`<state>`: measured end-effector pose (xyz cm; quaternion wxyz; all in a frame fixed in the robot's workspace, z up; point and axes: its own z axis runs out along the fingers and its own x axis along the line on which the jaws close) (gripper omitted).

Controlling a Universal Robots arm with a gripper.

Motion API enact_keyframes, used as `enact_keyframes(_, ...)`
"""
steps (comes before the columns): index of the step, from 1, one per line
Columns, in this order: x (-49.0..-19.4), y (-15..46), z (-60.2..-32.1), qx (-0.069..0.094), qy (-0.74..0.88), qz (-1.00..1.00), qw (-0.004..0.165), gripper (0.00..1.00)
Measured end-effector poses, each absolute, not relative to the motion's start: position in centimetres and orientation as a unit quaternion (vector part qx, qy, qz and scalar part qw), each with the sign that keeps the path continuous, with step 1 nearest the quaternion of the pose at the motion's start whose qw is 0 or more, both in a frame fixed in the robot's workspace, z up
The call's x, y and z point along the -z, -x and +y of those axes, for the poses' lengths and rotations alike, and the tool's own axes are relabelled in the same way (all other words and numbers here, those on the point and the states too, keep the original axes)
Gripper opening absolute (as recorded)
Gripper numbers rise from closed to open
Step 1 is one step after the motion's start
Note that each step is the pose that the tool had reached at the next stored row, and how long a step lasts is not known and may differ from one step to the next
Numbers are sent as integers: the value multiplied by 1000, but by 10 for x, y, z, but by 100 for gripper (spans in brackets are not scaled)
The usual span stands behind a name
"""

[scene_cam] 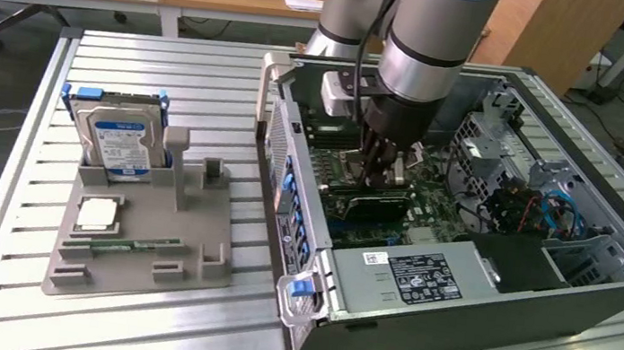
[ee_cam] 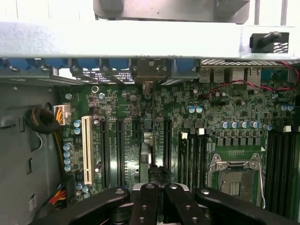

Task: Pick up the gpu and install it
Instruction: 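Press down on the gpu until it lock into place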

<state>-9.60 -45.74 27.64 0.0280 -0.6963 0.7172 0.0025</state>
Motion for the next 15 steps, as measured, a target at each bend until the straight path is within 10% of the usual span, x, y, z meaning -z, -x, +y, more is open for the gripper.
enact_keyframes(15, -269, 98, -457, -2, 696, 717, 28, 10)
